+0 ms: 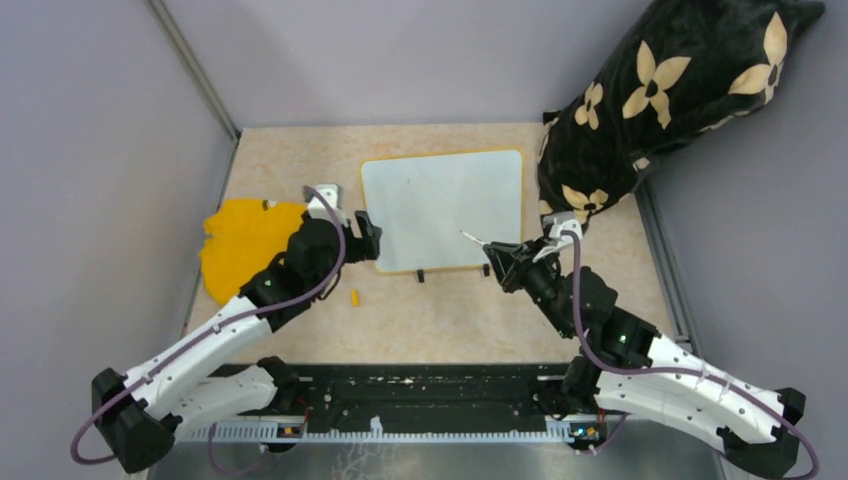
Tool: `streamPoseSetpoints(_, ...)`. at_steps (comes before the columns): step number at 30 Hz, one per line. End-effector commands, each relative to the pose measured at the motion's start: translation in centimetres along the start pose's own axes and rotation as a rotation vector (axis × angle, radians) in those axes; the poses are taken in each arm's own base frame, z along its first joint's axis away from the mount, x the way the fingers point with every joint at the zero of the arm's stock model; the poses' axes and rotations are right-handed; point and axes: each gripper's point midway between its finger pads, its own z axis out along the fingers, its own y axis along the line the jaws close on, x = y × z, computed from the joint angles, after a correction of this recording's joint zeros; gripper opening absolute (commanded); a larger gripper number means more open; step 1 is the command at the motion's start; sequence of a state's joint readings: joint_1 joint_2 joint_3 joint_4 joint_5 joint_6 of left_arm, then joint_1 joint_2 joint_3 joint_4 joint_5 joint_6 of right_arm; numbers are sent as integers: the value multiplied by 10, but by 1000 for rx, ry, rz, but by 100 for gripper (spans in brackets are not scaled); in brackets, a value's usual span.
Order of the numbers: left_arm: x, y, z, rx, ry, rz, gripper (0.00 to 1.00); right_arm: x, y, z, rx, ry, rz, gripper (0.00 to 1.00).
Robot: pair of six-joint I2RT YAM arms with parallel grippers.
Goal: Write a sentence on the whiteboard
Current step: Adjust the whiteboard stand at the center of the board, then write a sentence on the whiteboard.
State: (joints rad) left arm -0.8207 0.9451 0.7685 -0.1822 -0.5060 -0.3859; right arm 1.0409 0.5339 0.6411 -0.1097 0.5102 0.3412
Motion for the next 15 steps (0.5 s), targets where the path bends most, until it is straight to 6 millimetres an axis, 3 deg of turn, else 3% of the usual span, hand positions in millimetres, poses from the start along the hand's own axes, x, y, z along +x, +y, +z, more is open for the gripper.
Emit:
streamPoseSetpoints(1,-10,40,12,-16,34,-126,84,-7,17,8,-55,-29,36,0)
streamPoseSetpoints(6,-32,61,18,52,-26,-290,84,-3,28,18,-84,-15,30,0)
streamPoseSetpoints(15,-65,51,21,235,-200,-282,88,6,29,22,-87,7,8,0)
